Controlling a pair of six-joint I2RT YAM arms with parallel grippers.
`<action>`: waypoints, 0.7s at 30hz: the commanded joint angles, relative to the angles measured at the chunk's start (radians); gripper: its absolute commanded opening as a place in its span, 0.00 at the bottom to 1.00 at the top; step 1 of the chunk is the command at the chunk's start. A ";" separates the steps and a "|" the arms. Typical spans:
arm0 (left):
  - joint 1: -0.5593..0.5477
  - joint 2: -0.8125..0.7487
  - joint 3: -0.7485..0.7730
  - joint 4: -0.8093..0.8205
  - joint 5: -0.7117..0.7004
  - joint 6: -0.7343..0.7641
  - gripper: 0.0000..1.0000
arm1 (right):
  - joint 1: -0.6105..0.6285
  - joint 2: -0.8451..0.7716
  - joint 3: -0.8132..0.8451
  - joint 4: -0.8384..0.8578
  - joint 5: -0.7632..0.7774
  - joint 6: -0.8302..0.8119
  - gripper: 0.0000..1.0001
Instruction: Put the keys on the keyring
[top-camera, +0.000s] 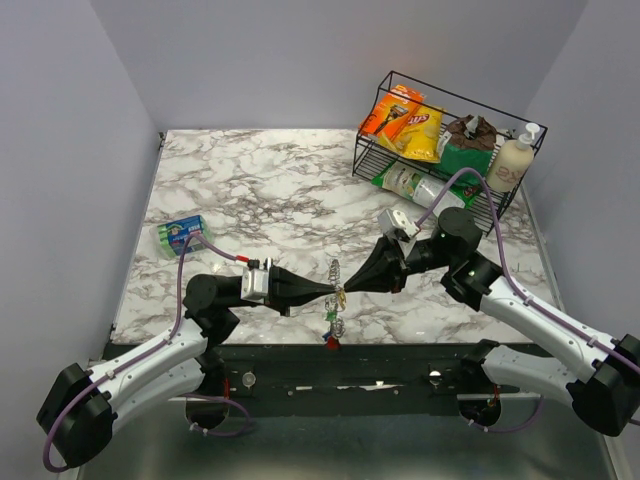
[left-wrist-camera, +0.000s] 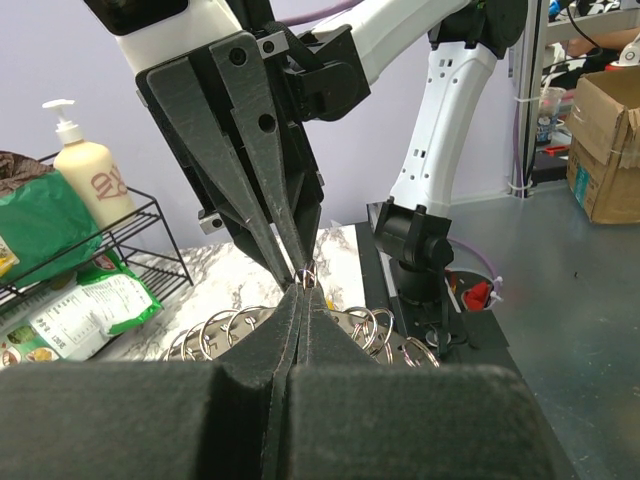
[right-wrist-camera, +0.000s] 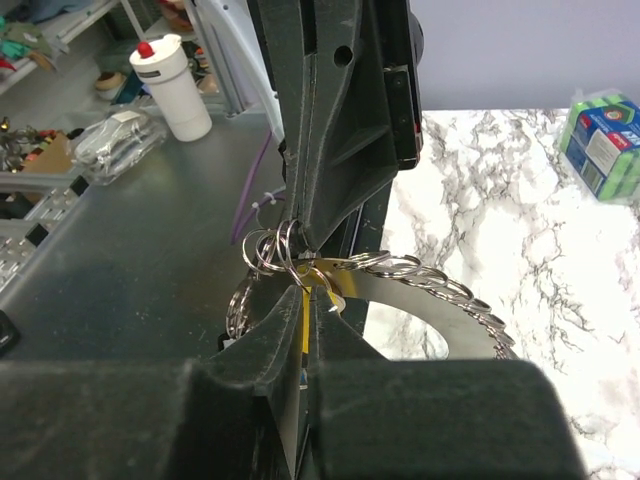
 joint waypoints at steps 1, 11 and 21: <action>-0.003 -0.007 0.019 0.059 0.016 0.000 0.00 | 0.007 0.007 0.021 0.026 -0.012 0.006 0.06; -0.003 -0.010 0.022 0.060 0.016 -0.002 0.00 | 0.005 0.026 0.018 0.006 -0.009 -0.012 0.00; -0.003 -0.012 0.029 0.066 0.033 -0.015 0.00 | 0.005 0.054 0.006 0.004 -0.006 -0.024 0.00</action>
